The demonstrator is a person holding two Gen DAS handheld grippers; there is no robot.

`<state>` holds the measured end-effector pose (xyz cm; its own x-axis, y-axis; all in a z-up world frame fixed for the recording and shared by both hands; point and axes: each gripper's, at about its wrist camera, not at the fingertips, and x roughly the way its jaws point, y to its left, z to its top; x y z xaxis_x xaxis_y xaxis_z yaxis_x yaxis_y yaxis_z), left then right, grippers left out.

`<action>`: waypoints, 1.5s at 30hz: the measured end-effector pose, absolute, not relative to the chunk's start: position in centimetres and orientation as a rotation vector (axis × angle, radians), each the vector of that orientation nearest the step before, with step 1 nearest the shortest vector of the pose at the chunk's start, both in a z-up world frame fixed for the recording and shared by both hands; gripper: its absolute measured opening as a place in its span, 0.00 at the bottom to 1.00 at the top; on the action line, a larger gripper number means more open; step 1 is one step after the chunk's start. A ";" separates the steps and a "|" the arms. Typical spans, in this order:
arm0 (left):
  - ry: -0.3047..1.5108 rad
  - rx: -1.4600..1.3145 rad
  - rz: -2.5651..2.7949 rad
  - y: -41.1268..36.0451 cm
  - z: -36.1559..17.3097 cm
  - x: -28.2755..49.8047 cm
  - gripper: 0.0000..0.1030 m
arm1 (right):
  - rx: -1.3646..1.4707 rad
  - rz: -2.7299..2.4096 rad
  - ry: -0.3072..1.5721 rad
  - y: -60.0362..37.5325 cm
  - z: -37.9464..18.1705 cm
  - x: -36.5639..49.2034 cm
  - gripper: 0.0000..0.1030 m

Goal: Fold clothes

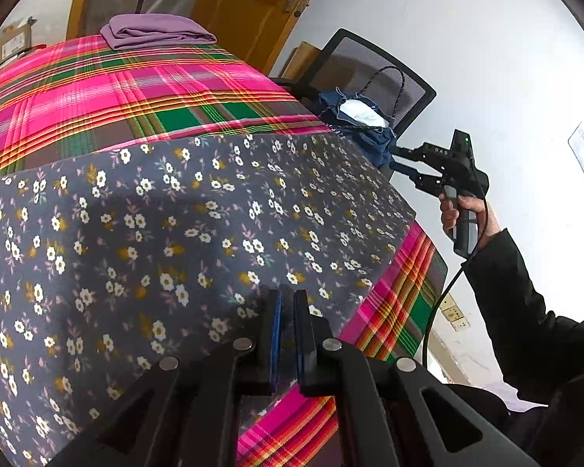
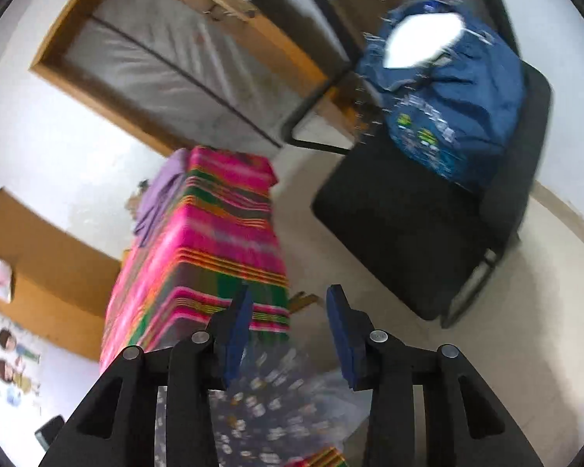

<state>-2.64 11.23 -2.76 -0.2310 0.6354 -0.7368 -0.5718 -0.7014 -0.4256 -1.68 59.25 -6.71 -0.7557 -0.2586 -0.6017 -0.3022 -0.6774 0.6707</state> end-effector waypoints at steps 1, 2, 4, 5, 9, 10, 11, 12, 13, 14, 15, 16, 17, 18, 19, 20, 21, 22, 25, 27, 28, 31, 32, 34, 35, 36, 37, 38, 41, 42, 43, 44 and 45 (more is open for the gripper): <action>-0.083 -1.237 1.997 11.2 -2.7 -2.6 0.05 | -1.083 2.639 1.258 59.1 -6.9 -1.3 0.41; -0.082 -1.237 1.997 11.2 -2.7 -2.6 0.05 | -1.083 2.643 1.268 58.8 -7.0 -0.9 0.41; -0.079 -1.233 1.995 11.3 -2.6 -2.6 0.05 | -1.106 2.662 1.270 57.9 -7.3 0.1 0.41; -0.079 -1.232 1.994 11.3 -2.6 -2.5 0.05 | -1.118 2.669 1.265 57.4 -7.3 0.6 0.41; -0.071 -1.223 1.998 11.4 -2.4 -2.4 0.05 | -1.164 2.709 1.321 54.3 -8.0 2.6 0.41; -0.072 -1.219 2.004 11.3 -2.3 -2.4 0.05 | -1.164 2.727 1.327 53.5 -7.8 3.0 0.41; -0.073 -1.215 2.012 11.2 -2.1 -2.4 0.04 | -1.159 2.746 1.330 52.7 -7.6 3.3 0.41; -0.077 -1.207 2.024 11.0 -2.0 -2.3 0.05 | -1.154 2.770 1.326 52.0 -7.2 3.5 0.41; -0.080 -1.204 2.033 10.8 -1.8 -2.3 0.05 | -1.147 2.803 1.310 51.2 -6.7 3.7 0.41; -0.083 -1.200 2.043 10.5 -1.7 -2.3 0.04 | -1.139 2.835 1.282 50.5 -6.1 3.8 0.41; -0.084 -1.196 2.058 10.1 -1.6 -2.2 0.04 | -1.137 2.860 1.248 49.8 -5.5 4.0 0.41; -0.086 -1.192 2.074 9.8 -1.5 -2.2 0.04 | -1.137 2.888 1.204 49.1 -4.8 4.1 0.41; -0.090 -1.190 2.083 9.4 -1.5 -2.2 0.05 | -1.138 2.913 1.155 48.5 -4.2 4.2 0.41; -0.098 -1.189 2.096 9.0 -1.4 -2.1 0.05 | -1.136 2.944 1.089 47.6 -3.3 4.2 0.41; -0.109 -1.190 2.109 8.4 -1.5 -2.1 0.05 | -1.134 2.970 1.037 46.9 -2.7 4.3 0.41; -0.120 -1.192 2.122 7.9 -1.5 -2.0 0.05 | -1.134 2.999 0.985 46.0 -2.0 4.4 0.41; -0.130 -1.199 2.132 7.4 -1.7 -1.9 0.05 | -1.144 3.033 0.925 44.8 -1.4 4.3 0.41; -0.138 -1.209 2.139 6.9 -2.0 -1.8 0.05 | -1.157 3.069 0.861 43.6 -0.8 4.2 0.41; -0.165 -1.242 2.145 5.7 -2.9 -1.2 0.04 | -1.202 3.143 0.683 40.0 -0.2 3.8 0.41; -0.172 -1.241 2.137 5.3 -3.2 -0.6 0.04 | -1.226 3.188 0.531 37.5 -0.2 3.7 0.41; -0.171 -1.236 2.134 5.3 -3.1 -0.4 0.04 | -1.245 3.205 0.447 36.2 -0.3 3.7 0.41; -0.158 -1.224 2.126 5.2 -3.1 0.2 0.05 | -1.297 3.238 0.294 33.5 -0.8 3.8 0.41; -0.155 -1.222 2.123 5.2 -3.1 0.3 0.05 | -1.314 3.247 0.264 32.9 -1.0 3.9 0.41; -0.155 -1.217 2.116 5.1 -3.1 0.5 0.05 | -1.332 3.253 0.164 31.9 -1.2 4.1 0.41; -0.155 -1.214 2.113 5.1 -3.0 0.5 0.05 | -1.344 3.250 0.111 31.5 -1.4 4.3 0.41; -0.153 -1.212 2.111 5.1 -3.0 0.6 0.05 | -1.357 3.245 0.059 31.2 -1.6 4.4 0.41; -0.152 -1.210 2.108 5.1 -3.0 0.6 0.05 | -1.383 3.232 -0.005 30.9 -1.9 4.6 0.41; -0.152 -1.207 2.105 5.1 -3.0 0.7 0.05 | -1.395 3.222 -0.062 30.7 -2.2 4.9 0.40; -0.156 -1.202 2.100 5.2 -3.0 0.6 0.05 | -1.405 3.199 -0.163 30.2 -2.3 5.3 0.40; -0.157 -1.197 2.101 5.3 -2.9 0.5 0.05 | -1.399 3.193 -0.167 30.1 -2.1 5.3 0.40; -0.159 -1.190 2.104 5.3 -2.7 0.5 0.05 | -1.380 3.199 -0.160 29.9 -1.9 5.3 0.41; -0.162 -1.184 2.108 5.3 -2.6 0.4 0.05 | -1.358 3.213 -0.152 29.8 -1.6 5.3 0.41; -0.169 -1.179 2.113 5.3 -2.5 0.3 0.05 | -1.341 3.231 -0.159 29.5 -1.3 5.3 0.41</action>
